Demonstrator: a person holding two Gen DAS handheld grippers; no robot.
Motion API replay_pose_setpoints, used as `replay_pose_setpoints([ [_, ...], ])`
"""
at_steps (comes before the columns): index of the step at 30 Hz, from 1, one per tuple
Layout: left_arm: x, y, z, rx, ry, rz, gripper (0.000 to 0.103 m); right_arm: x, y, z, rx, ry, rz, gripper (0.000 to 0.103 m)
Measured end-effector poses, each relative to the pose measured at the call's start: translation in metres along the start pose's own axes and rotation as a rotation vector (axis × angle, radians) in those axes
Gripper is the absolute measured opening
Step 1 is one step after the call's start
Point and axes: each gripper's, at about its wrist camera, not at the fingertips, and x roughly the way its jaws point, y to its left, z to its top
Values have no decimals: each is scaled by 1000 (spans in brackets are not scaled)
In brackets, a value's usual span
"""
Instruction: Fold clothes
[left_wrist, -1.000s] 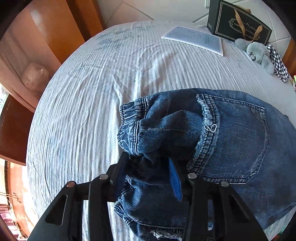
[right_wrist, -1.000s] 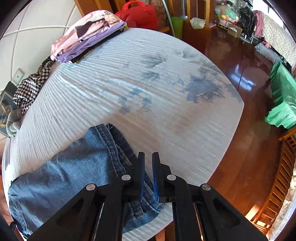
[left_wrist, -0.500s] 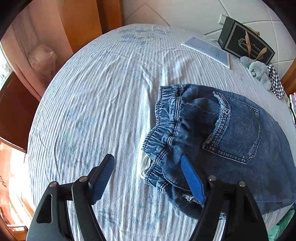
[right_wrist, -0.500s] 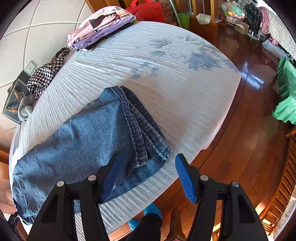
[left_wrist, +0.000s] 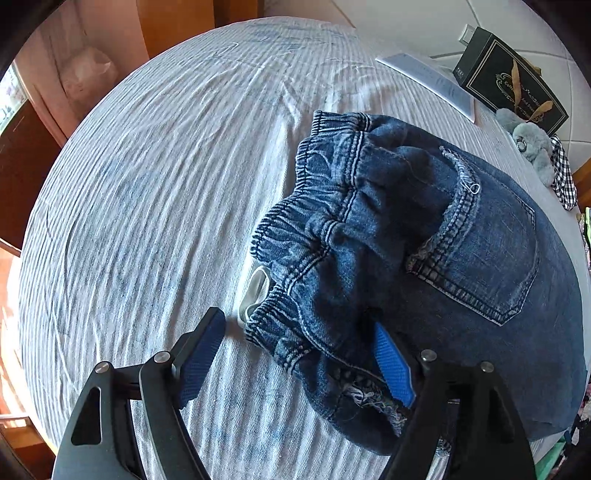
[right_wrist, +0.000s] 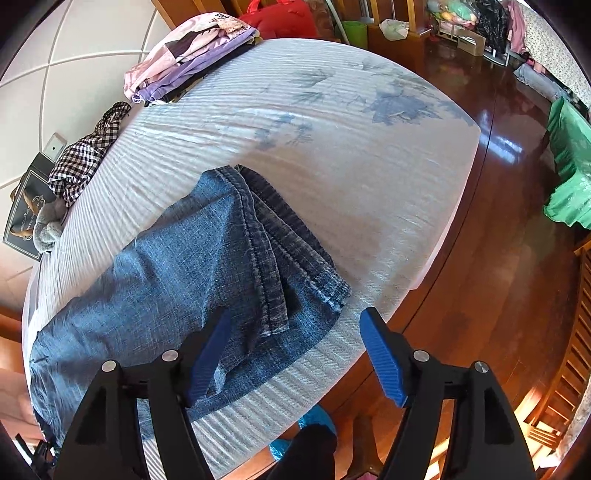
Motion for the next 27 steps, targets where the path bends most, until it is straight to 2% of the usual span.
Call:
replay_pose_setpoints([
  [2,-4,1,-2,-25,-7,-3,78,-4,1,0,9,-14,19,74],
  [4,-4,1,-1,-29,-10,1,79,-7,0,2,18,-22,38,83],
  [11,-7,-11,2,6,-18,39,78,12,8,0,-16,9,-38,84],
  [12,-8,-12,2,9,-17,40,78,14,13,-2,-46,7,-64,81],
  [13,-8,-12,3,13,-16,41,78,16,21,-4,-93,6,-109,71],
  [14,-9,-13,4,19,-13,41,78,18,29,-7,-143,7,-154,67],
  [15,-10,-13,4,21,-9,38,77,20,36,-8,-178,9,-176,59],
  [16,-12,-14,5,23,-6,34,73,20,40,-9,-191,9,-176,46],
  [17,-14,-15,6,30,-3,27,64,19,44,-9,-198,12,-161,36],
  [18,-16,-18,7,39,0,20,59,19,47,-9,-208,16,-152,23],
  [20,-19,-22,9,49,6,3,42,20,55,-11,-245,8,-180,20],
  [23,-30,-33,13,79,-7,33,37,12,52,-10,-209,-15,-130,18],
  [26,-67,-61,15,197,-113,59,36,-19,63,-8,-224,-91,-19,18],
  [27,-81,-73,15,239,-147,44,36,-32,73,-7,-242,-116,30,18],
])
